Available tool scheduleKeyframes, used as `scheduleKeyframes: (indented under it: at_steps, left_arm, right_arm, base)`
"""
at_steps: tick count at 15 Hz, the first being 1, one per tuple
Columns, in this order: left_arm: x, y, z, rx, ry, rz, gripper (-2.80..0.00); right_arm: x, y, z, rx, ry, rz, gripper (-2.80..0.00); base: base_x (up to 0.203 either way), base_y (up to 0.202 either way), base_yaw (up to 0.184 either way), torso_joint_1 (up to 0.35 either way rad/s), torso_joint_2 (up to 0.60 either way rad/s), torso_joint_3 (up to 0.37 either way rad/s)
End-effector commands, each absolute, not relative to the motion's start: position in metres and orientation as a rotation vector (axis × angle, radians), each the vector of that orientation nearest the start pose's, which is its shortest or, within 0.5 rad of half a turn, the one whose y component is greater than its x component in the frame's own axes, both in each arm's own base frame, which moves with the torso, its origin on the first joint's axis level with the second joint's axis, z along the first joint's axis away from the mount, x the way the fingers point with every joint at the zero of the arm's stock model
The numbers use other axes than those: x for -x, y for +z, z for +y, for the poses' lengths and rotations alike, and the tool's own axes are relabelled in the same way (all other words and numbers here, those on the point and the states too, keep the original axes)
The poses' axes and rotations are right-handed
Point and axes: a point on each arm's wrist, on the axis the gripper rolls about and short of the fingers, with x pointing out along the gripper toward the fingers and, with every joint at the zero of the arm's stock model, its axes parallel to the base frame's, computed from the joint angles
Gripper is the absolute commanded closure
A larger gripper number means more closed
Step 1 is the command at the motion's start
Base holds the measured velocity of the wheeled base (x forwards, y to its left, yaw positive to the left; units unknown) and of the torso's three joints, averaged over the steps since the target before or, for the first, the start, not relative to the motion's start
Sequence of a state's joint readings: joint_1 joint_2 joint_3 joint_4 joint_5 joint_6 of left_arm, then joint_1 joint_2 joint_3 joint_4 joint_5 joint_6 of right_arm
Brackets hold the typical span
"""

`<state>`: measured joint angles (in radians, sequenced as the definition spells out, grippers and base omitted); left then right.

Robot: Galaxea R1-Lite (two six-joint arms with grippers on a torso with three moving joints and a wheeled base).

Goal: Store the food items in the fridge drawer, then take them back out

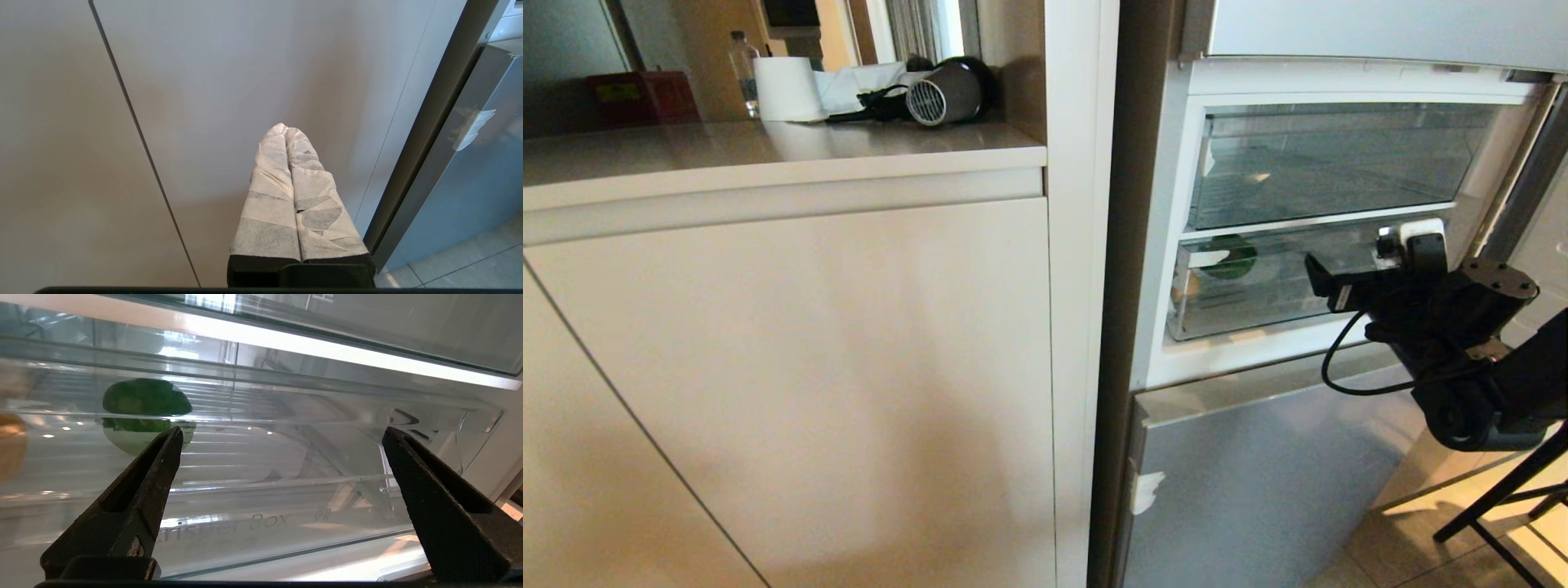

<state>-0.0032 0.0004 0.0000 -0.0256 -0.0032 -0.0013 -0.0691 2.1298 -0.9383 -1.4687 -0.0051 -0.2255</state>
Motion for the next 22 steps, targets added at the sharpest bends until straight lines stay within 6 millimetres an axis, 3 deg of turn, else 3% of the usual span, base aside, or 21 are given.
scheduleKeyframes:
  at_steps: [1, 8, 22]
  left_arm:
    - [0.0221, 0.0751, 0.0000, 0.002, -0.006, -0.017, 0.00]
    - [0.0221, 0.0751, 0.0000, 0.002, -0.006, -0.017, 0.00]
    - [0.0221, 0.0751, 0.0000, 0.002, -0.006, -0.017, 0.00]
  right_arm:
    - [-0.3939, 0.1469, -0.0273, 0.235, -0.106, -0.275, -2.80]
    - [-0.4031, 0.1492, -0.0286, 0.235, -0.110, -0.292, -2.80]
    - [-0.4020, 0.1508, -0.0296, 0.262, -0.132, -0.283, -2.80]
  base:
    - [0.000, 0.000, 0.000, 0.000, 0.00, 0.000]
    - [0.000, 0.000, 0.000, 0.000, 0.00, 0.000]
    - [0.000, 0.000, 0.000, 0.000, 0.00, 0.000]
